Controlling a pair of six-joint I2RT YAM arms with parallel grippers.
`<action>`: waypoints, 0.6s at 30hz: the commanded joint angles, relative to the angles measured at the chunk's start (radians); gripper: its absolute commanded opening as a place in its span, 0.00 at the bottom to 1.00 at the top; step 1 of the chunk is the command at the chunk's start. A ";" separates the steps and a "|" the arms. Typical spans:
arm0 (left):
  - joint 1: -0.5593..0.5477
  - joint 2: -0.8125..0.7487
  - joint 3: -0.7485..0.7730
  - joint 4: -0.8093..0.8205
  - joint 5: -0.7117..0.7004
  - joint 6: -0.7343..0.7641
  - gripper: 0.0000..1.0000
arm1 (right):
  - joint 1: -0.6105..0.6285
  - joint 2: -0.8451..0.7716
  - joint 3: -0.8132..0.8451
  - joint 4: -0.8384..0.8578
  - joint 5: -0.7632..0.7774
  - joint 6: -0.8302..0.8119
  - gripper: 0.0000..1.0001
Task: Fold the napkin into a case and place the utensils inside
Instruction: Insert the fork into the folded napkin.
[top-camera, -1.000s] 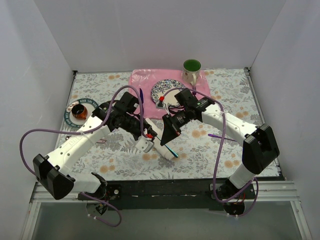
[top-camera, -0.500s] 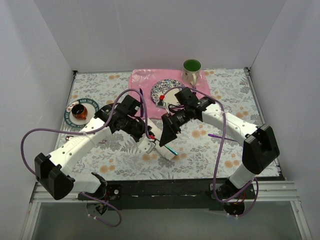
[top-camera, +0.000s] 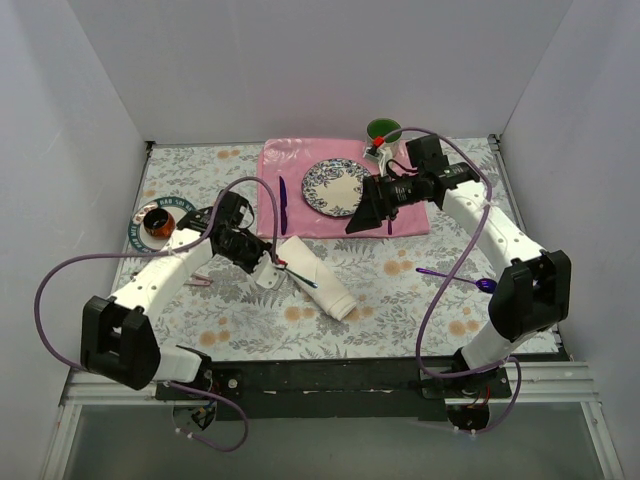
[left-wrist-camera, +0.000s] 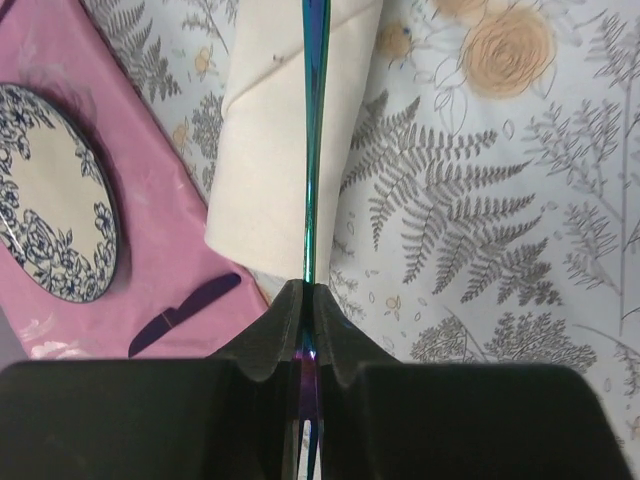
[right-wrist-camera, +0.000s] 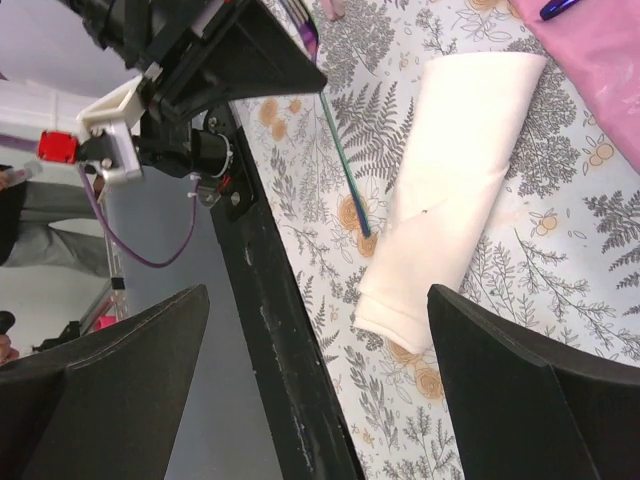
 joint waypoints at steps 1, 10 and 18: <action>0.080 0.058 0.018 0.056 0.032 0.189 0.00 | -0.015 -0.044 0.028 -0.041 0.025 -0.050 0.99; 0.125 0.178 0.078 0.087 0.042 0.323 0.00 | -0.063 -0.058 0.013 -0.024 0.041 -0.035 0.99; 0.125 0.210 0.081 0.101 0.062 0.378 0.00 | -0.065 -0.078 -0.029 -0.022 0.036 -0.032 0.99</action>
